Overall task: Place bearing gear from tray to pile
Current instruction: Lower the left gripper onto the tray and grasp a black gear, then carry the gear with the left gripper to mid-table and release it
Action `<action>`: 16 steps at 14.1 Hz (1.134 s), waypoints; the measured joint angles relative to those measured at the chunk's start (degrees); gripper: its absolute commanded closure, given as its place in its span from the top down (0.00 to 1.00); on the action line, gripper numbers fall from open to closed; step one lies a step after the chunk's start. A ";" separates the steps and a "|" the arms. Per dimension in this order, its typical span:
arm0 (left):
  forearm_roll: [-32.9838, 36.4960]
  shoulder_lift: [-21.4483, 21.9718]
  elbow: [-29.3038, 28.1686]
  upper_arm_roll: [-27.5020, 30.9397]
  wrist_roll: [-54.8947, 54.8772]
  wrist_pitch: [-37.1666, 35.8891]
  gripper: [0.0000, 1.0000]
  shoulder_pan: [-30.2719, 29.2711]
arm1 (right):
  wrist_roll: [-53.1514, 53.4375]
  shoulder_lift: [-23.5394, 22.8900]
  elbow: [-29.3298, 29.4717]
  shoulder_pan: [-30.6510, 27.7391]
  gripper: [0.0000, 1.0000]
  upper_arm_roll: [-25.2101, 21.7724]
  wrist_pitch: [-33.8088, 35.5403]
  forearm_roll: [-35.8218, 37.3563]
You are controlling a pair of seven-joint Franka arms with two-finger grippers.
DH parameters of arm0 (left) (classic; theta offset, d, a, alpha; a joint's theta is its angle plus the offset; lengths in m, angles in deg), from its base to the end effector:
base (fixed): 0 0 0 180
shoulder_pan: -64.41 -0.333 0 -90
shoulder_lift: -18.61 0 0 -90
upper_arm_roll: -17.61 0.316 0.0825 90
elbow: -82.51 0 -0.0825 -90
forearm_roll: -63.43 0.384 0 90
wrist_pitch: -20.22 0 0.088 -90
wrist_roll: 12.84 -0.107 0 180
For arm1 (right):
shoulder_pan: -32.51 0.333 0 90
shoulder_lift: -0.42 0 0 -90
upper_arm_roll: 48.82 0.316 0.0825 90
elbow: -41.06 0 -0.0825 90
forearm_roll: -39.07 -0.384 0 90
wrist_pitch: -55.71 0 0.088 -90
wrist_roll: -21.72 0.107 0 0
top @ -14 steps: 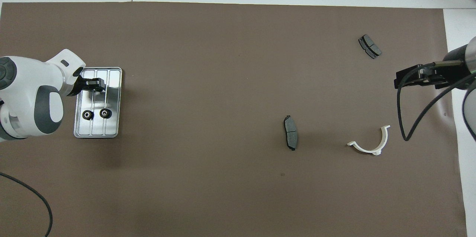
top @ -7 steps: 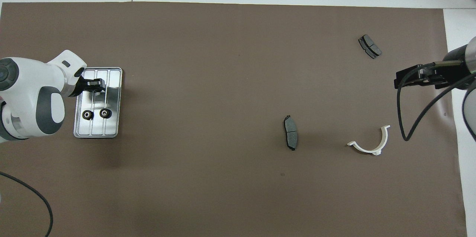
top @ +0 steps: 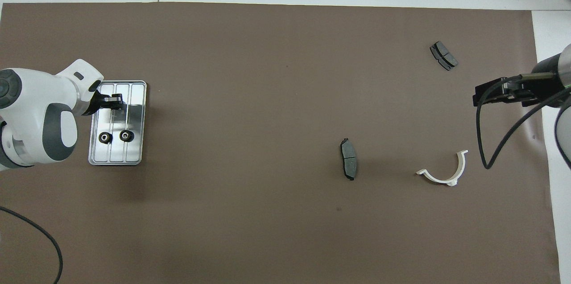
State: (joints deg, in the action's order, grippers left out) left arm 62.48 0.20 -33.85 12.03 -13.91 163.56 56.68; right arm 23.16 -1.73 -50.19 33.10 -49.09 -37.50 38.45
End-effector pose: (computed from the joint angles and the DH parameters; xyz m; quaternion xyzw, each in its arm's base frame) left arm 0.6113 0.0252 0.3031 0.9968 0.0193 0.0759 0.0184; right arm 0.5701 0.0043 0.5980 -0.9999 0.0101 0.0017 0.0053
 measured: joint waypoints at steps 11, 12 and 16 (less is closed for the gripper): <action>-0.12 3.87 9.15 -1.70 26.50 -13.95 0.00 19.58 | 0.00 0.01 -0.01 0.00 1.00 0.00 0.00 0.00; -0.12 3.67 8.79 -1.74 30.85 -12.27 0.00 22.67 | 0.00 0.02 -0.01 0.00 1.00 0.00 0.00 0.00; -0.10 -0.59 8.14 -1.71 45.17 -3.40 0.00 33.33 | 0.00 0.02 -0.02 0.00 1.00 0.00 0.00 0.00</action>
State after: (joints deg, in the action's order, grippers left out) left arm 62.38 -0.39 -25.71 10.31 31.26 160.15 90.02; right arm 23.16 -1.71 -50.21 33.10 -49.09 -37.50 38.45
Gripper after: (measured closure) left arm 0.762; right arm 0.000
